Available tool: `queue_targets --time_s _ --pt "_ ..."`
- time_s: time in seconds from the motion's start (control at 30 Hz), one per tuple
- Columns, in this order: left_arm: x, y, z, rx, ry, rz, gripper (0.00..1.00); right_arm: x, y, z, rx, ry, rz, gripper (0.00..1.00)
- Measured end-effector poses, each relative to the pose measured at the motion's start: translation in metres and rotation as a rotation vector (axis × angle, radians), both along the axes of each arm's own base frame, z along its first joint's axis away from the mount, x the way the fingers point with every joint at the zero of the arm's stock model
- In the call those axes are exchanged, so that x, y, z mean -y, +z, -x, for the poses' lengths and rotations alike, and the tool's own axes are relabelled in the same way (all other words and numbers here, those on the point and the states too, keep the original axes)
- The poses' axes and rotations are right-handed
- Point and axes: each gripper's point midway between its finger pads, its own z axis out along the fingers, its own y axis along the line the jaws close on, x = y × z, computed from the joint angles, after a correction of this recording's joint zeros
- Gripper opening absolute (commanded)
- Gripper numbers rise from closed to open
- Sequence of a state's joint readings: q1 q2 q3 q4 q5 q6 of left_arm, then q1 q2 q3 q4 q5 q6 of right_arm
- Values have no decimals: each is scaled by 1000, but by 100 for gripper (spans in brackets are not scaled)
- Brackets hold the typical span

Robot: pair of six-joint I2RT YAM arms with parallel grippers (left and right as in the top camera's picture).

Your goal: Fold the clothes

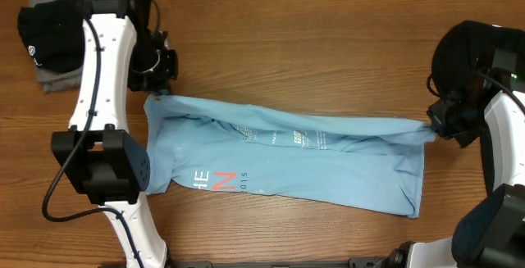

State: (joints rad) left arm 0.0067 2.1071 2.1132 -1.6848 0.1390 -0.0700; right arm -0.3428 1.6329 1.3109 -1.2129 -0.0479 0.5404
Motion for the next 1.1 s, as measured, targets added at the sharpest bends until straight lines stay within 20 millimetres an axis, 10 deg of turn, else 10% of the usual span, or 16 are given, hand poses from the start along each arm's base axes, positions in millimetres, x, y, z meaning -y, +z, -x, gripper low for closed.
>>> queue_targets --time_s 0.57,1.1 --pt "-2 0 66 14 -17 2 4 -6 17 30 -57 -10 4 4" --pt "-12 -63 95 -102 31 16 4 -15 30 63 -39 -17 24 4"
